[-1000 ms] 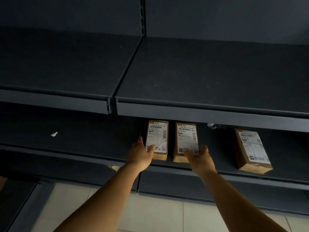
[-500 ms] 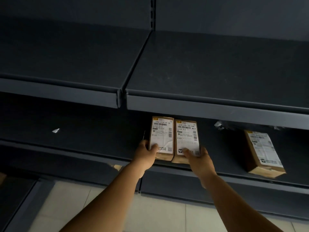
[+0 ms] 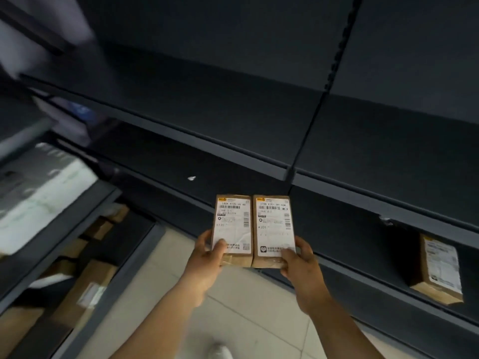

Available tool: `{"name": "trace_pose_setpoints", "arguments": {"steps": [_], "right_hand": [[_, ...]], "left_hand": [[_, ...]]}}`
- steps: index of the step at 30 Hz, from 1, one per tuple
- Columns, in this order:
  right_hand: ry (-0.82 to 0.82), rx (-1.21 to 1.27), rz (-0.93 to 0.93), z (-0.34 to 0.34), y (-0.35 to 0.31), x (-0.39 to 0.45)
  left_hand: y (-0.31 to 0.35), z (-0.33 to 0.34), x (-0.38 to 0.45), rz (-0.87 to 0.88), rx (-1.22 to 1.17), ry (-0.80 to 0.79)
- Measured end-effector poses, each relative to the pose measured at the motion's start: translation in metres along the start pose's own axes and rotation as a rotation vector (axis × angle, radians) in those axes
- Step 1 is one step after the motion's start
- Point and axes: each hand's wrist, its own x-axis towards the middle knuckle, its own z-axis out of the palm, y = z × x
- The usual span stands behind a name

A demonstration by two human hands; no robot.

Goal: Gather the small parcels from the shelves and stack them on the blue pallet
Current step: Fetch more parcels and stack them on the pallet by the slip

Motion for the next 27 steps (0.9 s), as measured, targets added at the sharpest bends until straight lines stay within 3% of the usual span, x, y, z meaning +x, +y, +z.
{"name": "trace_pose_setpoints", "arguments": {"steps": [9, 27], "right_hand": [[-0.277, -0.08, -0.216, 0.117, -0.098, -0.09], [-0.536, 0.021, -0.684, 0.304, -0.265, -0.231]], "left_hand": [[0.055, -0.138, -0.091, 0.224, -0.183, 0.22], [0.193, -0.358, -0.2, 0.683, -0.2, 0.295]]}}
